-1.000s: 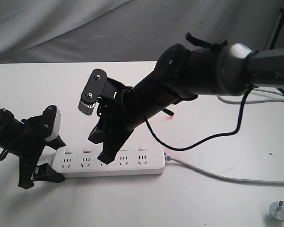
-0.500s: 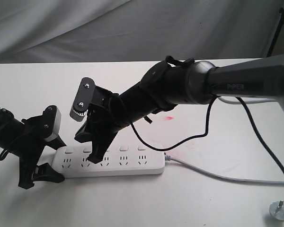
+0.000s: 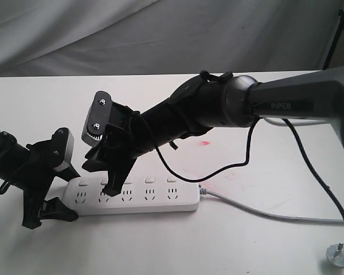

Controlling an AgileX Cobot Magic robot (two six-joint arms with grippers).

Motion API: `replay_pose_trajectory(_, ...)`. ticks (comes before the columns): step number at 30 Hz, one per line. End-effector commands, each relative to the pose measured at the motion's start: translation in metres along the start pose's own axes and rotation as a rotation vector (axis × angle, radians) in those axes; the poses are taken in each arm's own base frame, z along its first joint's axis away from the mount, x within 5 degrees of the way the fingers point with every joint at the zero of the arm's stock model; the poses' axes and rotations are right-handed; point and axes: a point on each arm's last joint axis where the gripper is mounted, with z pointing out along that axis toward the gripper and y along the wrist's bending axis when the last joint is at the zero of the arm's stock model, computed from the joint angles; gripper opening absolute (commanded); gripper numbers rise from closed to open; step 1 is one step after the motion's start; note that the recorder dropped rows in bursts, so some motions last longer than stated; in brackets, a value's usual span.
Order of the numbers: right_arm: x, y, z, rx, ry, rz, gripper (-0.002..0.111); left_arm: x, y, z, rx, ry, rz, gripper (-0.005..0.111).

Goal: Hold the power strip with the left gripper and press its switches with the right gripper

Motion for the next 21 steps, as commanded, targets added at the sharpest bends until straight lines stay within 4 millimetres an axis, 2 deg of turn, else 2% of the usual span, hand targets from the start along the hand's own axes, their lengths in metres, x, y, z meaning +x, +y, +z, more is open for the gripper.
replay_pose_trajectory(1,-0.001,0.002,0.003,-0.013,-0.015,-0.004,0.035,-0.001,0.001,0.001,-0.007,0.0,0.002,0.067)
replay_pose_trajectory(7,-0.005,0.003,0.005,0.002,-0.04,0.028,0.045,-0.001,0.001,0.001,-0.007,0.0,0.002,0.067)
replay_pose_trajectory(14,-0.009,0.005,0.012,0.031,-0.068,0.089,0.046,-0.001,0.001,0.001,-0.007,0.0,0.002,0.067)
replay_pose_trajectory(21,-0.004,0.007,0.026,0.092,-0.037,0.09,0.046,-0.001,0.001,0.001,-0.007,0.0,0.002,0.067)
